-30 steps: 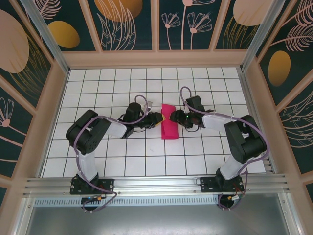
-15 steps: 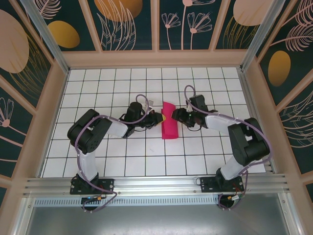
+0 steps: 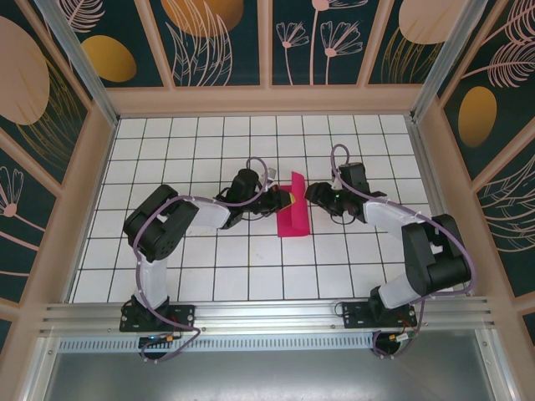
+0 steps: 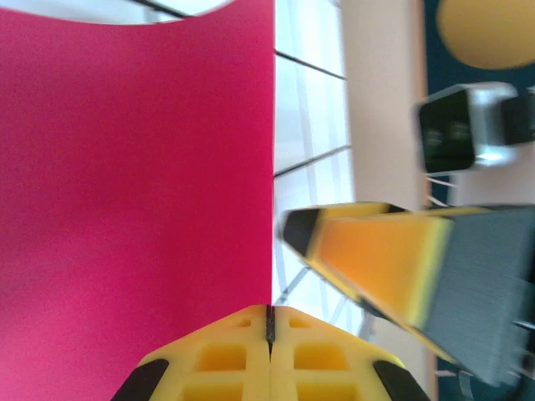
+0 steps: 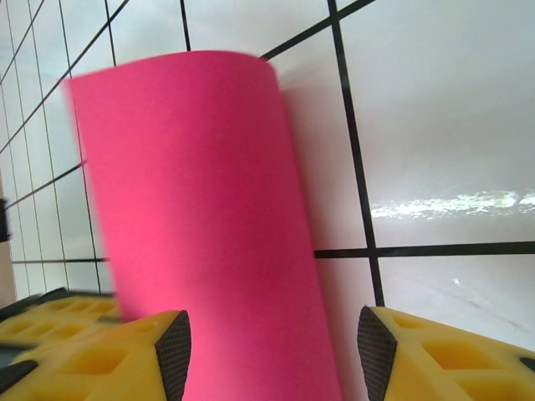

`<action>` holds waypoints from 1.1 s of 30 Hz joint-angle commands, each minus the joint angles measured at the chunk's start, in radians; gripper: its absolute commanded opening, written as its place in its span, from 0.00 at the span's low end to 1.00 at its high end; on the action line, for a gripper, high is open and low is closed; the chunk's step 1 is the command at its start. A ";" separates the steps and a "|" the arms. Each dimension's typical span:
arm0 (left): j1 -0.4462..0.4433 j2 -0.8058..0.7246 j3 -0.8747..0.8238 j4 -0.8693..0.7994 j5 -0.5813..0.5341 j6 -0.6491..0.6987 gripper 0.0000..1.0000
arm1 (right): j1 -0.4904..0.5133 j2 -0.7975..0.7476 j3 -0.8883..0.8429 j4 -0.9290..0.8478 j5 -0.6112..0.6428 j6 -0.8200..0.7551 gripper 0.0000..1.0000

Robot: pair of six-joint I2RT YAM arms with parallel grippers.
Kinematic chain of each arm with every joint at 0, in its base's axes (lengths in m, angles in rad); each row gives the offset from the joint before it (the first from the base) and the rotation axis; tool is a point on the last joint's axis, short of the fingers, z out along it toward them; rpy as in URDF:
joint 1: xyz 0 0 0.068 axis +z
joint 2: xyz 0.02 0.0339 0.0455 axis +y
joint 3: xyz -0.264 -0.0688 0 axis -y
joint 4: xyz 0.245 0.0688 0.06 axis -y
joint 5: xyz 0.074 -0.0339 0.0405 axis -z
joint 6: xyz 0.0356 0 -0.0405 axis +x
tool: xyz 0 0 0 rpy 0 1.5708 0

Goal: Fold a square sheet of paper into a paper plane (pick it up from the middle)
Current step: Hold the square sheet of paper at the center of the table.

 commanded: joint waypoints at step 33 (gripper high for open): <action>0.012 -0.033 0.082 -0.422 -0.211 0.095 0.26 | 0.109 0.369 0.268 -0.343 0.070 -0.281 0.40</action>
